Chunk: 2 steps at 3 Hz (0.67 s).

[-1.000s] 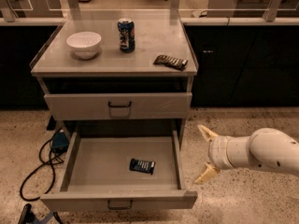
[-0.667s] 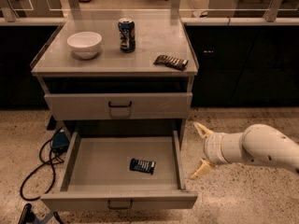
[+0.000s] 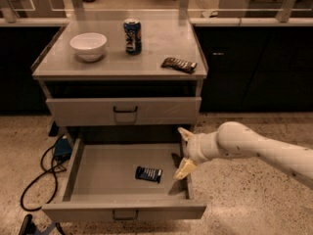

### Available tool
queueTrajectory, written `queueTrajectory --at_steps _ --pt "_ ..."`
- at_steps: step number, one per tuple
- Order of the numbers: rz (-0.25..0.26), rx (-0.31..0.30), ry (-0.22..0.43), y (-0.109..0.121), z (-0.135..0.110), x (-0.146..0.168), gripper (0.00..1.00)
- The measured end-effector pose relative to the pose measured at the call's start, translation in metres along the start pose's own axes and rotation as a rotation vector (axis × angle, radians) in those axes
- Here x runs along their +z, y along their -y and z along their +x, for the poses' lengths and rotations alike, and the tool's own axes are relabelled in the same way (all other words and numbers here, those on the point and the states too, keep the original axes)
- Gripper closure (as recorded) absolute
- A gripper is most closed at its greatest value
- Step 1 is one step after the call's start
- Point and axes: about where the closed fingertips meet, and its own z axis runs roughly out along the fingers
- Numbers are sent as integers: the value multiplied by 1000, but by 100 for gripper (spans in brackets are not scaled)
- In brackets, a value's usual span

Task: Pick rxbar blueberry from middle drawer and place on counter

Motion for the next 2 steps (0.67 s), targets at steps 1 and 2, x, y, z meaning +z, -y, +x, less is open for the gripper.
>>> queueTrajectory --at_steps 1,2 --pt "-83 -7 3 -4 -4 53 0" --pt "-186 -41 20 -25 -24 102 0"
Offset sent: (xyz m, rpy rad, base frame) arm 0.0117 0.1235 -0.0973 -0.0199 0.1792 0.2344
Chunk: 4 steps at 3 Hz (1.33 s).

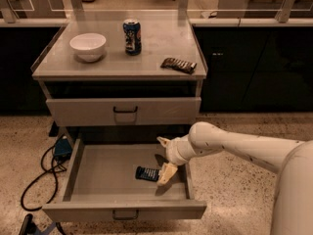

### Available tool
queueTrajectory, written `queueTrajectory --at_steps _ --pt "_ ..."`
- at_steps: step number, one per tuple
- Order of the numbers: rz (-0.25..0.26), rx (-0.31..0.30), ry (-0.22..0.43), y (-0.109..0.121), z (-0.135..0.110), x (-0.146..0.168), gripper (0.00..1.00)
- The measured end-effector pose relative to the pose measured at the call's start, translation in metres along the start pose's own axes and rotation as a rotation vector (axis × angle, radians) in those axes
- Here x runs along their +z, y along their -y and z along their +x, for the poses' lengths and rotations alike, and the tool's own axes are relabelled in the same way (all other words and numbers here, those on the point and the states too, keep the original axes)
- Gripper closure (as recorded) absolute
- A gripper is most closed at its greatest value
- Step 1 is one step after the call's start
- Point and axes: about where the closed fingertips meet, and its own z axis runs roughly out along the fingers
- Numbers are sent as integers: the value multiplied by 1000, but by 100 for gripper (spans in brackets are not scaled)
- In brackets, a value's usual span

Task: Pick rxbar blueberry from middle drawer and place on counter

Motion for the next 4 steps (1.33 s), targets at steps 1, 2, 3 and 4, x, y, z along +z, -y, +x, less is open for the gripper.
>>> queueTrajectory --at_steps 1,2,3,4 --pt "0 0 0 0 0 0 0" --pt "-29 35 -55 5 18 13 0" --pt "-89 81 -83 12 42 41 0" --pt "-122 144 -47 13 66 75 0"
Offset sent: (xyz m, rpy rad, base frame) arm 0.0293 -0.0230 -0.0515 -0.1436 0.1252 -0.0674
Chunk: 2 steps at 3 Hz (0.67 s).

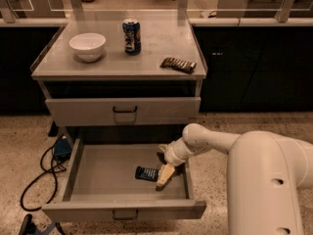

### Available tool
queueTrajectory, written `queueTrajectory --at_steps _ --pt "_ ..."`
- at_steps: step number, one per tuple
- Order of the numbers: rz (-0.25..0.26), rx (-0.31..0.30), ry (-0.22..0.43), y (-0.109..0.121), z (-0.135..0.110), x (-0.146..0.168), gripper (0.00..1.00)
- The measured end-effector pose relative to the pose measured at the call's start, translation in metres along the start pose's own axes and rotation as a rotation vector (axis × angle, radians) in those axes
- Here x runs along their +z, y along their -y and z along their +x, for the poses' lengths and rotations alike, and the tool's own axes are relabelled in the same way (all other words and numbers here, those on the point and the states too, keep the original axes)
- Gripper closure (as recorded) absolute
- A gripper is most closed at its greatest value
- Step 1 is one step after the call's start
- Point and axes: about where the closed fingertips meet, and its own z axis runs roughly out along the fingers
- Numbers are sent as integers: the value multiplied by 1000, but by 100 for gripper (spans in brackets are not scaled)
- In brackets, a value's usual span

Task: Pick rxbar blueberry from middle drawer and place on counter

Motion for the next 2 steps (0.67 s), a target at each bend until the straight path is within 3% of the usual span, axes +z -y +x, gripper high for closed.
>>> queueTrajectory --at_steps 2 --pt "13 13 -11 1 3 8 0"
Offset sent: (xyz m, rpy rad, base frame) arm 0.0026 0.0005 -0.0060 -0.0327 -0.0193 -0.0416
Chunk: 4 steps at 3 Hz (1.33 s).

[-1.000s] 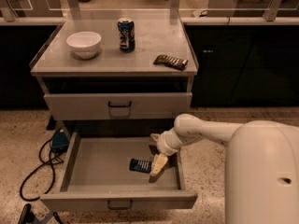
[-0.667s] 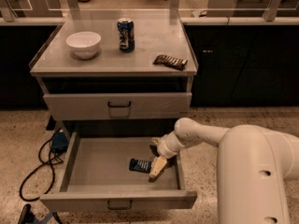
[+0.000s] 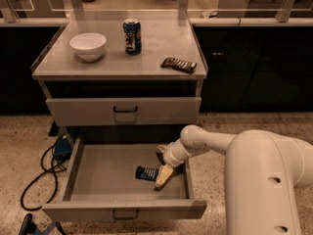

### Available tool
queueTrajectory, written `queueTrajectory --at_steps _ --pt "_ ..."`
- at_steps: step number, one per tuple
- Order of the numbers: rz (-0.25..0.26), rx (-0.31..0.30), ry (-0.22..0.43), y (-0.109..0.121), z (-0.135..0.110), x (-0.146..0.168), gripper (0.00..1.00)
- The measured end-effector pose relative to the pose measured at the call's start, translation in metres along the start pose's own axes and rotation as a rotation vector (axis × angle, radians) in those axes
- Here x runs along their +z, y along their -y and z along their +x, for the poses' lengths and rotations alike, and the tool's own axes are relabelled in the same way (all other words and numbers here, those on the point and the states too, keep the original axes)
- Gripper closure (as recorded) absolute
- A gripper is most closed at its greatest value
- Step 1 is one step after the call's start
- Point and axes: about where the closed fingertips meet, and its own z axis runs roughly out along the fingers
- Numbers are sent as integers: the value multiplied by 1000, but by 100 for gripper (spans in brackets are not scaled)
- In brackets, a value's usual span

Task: Pick rxbar blueberry from middle drawer and place on counter

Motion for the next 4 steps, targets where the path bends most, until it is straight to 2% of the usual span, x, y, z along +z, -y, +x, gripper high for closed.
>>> queueTrajectory --at_steps 1,2,3,4 --pt "30 -16 -76 -6 -3 17 0" --pt "55 -25 -124 -4 -7 48 0" --pt "35 8 -89 -3 -6 70 0" --pt "30 14 -81 1 -6 73 0"
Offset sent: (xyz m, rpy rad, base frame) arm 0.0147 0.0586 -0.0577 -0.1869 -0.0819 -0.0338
